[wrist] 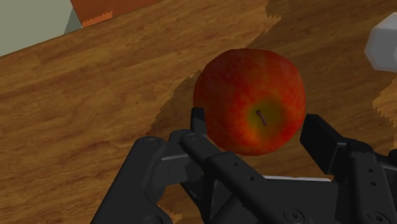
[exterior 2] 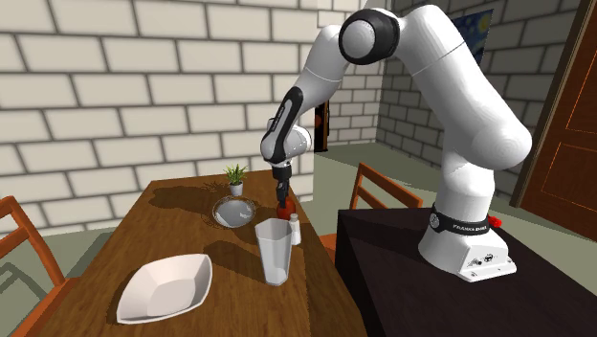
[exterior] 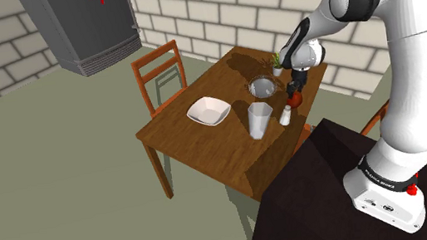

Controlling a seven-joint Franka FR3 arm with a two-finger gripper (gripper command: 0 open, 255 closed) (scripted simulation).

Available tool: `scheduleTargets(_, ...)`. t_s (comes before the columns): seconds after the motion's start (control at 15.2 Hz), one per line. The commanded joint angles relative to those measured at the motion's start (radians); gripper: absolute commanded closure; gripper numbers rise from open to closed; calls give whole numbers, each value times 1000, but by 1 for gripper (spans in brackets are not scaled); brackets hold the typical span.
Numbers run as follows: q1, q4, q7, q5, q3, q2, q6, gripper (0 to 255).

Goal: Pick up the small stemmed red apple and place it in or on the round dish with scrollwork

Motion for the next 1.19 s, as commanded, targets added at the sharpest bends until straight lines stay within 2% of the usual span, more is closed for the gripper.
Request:
scheduleTargets(0.0,5,-5,4,-7,-7,-17,-13,255)
scheduleTargets(1.12,64,-34,60,-99,-84,-210,-171,255)
